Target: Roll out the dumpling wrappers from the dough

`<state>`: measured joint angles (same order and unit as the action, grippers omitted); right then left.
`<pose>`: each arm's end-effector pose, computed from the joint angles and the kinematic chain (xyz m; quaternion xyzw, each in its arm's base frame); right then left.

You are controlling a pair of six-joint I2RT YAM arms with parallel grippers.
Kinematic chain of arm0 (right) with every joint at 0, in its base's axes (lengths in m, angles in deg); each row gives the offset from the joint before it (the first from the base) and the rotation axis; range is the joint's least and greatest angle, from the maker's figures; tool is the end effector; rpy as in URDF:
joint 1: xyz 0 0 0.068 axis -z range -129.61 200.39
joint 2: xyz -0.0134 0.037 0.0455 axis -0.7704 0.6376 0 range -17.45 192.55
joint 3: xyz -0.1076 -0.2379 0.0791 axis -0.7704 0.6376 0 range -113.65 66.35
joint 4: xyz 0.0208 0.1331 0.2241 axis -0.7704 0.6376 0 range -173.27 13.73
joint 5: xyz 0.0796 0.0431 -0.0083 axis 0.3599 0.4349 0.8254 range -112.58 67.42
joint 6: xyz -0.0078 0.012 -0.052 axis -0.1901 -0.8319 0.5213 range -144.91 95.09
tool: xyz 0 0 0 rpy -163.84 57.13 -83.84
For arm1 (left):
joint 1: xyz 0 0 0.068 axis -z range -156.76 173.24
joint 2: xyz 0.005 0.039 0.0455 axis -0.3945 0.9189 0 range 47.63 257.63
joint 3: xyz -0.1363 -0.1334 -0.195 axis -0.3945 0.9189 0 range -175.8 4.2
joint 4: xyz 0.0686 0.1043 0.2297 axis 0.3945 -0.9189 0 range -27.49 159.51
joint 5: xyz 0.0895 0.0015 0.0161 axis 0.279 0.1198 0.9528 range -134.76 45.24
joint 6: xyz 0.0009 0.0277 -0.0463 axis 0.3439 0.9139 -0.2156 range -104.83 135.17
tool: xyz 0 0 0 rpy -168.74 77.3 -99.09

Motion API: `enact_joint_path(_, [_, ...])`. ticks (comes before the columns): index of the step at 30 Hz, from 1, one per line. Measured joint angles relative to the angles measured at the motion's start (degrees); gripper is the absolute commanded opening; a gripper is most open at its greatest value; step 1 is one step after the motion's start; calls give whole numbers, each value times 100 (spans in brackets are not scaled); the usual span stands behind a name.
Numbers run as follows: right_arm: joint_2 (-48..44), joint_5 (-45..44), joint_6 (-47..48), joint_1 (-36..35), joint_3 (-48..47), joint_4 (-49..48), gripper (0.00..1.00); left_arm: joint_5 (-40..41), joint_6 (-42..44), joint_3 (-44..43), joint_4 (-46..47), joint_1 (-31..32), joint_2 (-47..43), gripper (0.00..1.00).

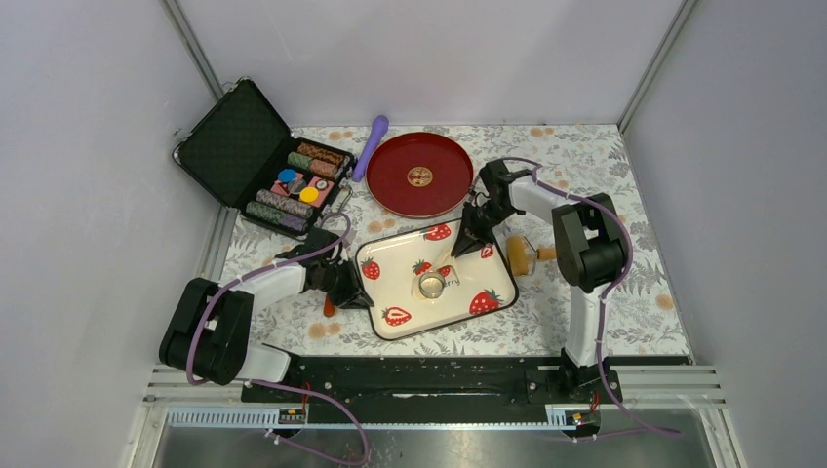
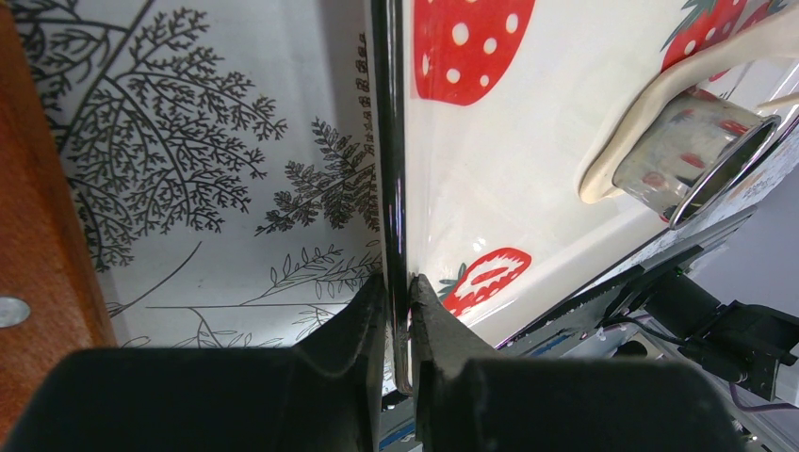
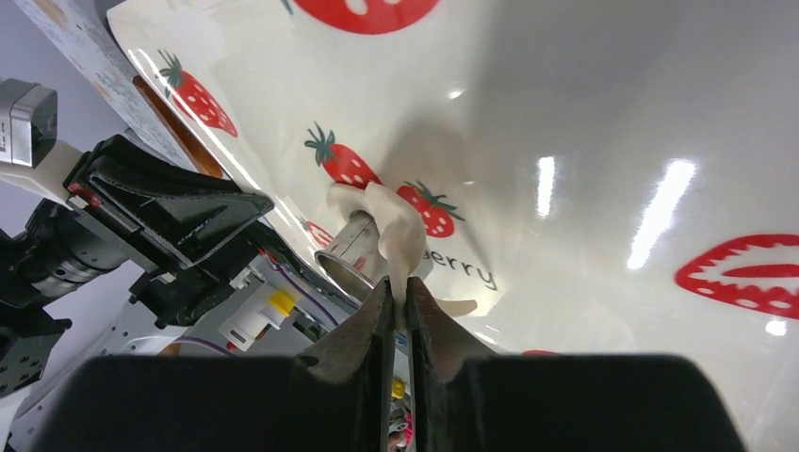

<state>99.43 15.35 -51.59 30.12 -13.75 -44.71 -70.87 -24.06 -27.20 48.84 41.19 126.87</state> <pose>0.3651 0.1583 0.1517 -0.0111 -0.9389 -0.3437 0.0177 0.2029 -0.0823 0.1328 -0.1352 0.9484 -0.2818 0.0533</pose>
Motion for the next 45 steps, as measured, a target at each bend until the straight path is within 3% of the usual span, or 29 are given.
enact_joint_path(18, [-46,74,-9,-935,-782,446,17,-2,17,-2,2,0,0,0])
enact_joint_path(45, [-896,363,-85,-1906,-789,590,19,-2,17,-2,0,0,0,0])
